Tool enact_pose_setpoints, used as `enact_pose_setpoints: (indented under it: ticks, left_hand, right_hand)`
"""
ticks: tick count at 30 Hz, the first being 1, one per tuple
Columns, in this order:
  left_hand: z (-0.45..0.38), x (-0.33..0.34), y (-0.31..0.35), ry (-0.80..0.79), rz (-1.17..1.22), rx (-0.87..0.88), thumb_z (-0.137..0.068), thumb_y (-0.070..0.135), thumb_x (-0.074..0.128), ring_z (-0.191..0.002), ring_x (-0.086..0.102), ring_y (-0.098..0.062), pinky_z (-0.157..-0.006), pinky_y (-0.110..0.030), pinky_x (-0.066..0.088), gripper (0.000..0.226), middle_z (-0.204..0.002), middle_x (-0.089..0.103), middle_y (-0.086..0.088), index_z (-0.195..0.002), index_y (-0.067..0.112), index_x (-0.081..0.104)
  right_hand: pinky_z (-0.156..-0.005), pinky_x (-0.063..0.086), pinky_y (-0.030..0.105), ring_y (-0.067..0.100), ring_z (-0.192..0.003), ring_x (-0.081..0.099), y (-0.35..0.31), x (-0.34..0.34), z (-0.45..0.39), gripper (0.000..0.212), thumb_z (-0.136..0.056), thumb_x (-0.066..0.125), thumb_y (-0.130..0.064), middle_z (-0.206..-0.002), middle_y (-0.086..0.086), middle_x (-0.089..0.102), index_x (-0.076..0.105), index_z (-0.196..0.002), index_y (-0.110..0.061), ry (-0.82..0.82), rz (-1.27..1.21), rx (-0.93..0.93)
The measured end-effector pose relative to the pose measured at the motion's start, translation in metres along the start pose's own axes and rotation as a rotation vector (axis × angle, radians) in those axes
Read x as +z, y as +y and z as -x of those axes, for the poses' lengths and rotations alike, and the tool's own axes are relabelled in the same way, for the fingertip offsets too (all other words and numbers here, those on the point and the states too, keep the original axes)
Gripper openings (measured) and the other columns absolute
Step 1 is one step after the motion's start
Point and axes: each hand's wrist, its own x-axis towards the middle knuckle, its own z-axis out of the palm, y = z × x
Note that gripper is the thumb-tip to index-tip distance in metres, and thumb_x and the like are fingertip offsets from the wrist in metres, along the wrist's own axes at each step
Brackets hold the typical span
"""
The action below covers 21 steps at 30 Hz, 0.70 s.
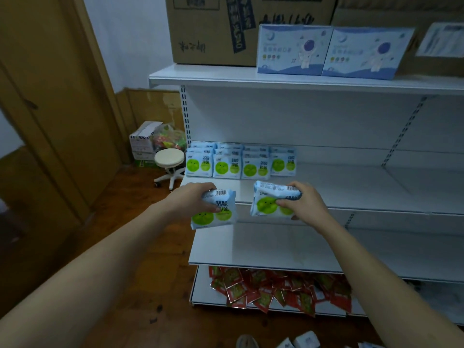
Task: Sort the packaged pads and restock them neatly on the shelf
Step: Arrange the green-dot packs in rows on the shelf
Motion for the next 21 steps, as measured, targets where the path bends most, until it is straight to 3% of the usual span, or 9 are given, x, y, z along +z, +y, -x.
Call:
enact_pose_setpoints:
  ticks: [3, 7, 13, 17, 19, 21]
  left_hand:
    - [-0.035, 0.000, -0.001, 0.002, 0.030, -0.012, -0.077, 0.046, 0.077, -0.097, 0.063, -0.011, -0.083, -0.037, 0.057, 0.043, -0.113, 0.066, 0.009, -0.114, 0.033, 0.060]
    - [-0.088, -0.001, -0.004, -0.001, 0.027, -0.033, -0.077, 0.047, 0.077, -0.106, 0.061, -0.014, -0.088, -0.038, 0.055, 0.058, -0.122, 0.062, 0.007, -0.128, 0.028, 0.057]
    - [-0.146, 0.002, -0.007, -0.052, 0.080, -0.086, -0.079, 0.041, 0.077, -0.107, 0.061, -0.014, -0.089, -0.036, 0.056, 0.055, -0.124, 0.062, 0.006, -0.128, 0.028, 0.057]
    - [-0.166, 0.006, -0.010, -0.093, 0.096, -0.121, -0.079, 0.037, 0.078, -0.105, 0.062, -0.015, -0.089, -0.035, 0.056, 0.049, -0.121, 0.063, 0.005, -0.123, 0.028, 0.059]
    - [-0.171, 0.007, -0.012, -0.092, 0.115, -0.141, -0.080, 0.037, 0.078, -0.109, 0.061, -0.016, -0.090, -0.035, 0.056, 0.051, -0.123, 0.062, 0.005, -0.126, 0.027, 0.058]
    - [-0.174, 0.009, -0.016, -0.095, 0.130, -0.146, -0.080, 0.036, 0.078, -0.110, 0.060, -0.016, -0.091, -0.035, 0.055, 0.051, -0.125, 0.061, 0.005, -0.126, 0.026, 0.058]
  right_hand:
    - [-0.055, 0.060, 0.041, 0.028, -0.088, 0.062, 0.021, -0.006, -0.046, 0.028, -0.079, 0.079, -0.018, -0.107, 0.008, 0.054, 0.065, -0.103, -0.015, 0.006, 0.028, 0.002]
    - [-0.079, 0.057, 0.047, 0.026, -0.089, 0.062, 0.047, -0.018, -0.117, 0.045, -0.082, 0.076, -0.012, -0.105, 0.004, 0.061, 0.060, -0.124, -0.010, -0.026, 0.107, 0.014]
    - [-0.083, 0.054, 0.047, 0.034, -0.097, 0.061, 0.082, -0.035, -0.214, 0.033, -0.089, 0.067, -0.013, -0.111, 0.012, 0.059, 0.054, -0.118, -0.003, -0.096, 0.284, 0.026]
    - [-0.069, 0.047, 0.030, 0.024, -0.095, 0.053, 0.094, -0.029, -0.259, 0.035, -0.093, 0.062, -0.013, -0.120, 0.011, 0.057, 0.051, -0.125, -0.004, -0.205, 0.314, 0.066]
    - [-0.066, 0.051, 0.033, 0.027, -0.093, 0.056, 0.103, -0.023, -0.276, 0.036, -0.093, 0.061, -0.013, -0.118, 0.010, 0.054, 0.051, -0.127, -0.007, -0.228, 0.280, 0.113]
    - [-0.072, 0.058, 0.042, 0.035, -0.096, 0.060, 0.112, -0.014, -0.285, 0.041, -0.092, 0.063, -0.016, -0.122, 0.015, 0.051, 0.050, -0.130, -0.010, -0.220, 0.271, 0.155]
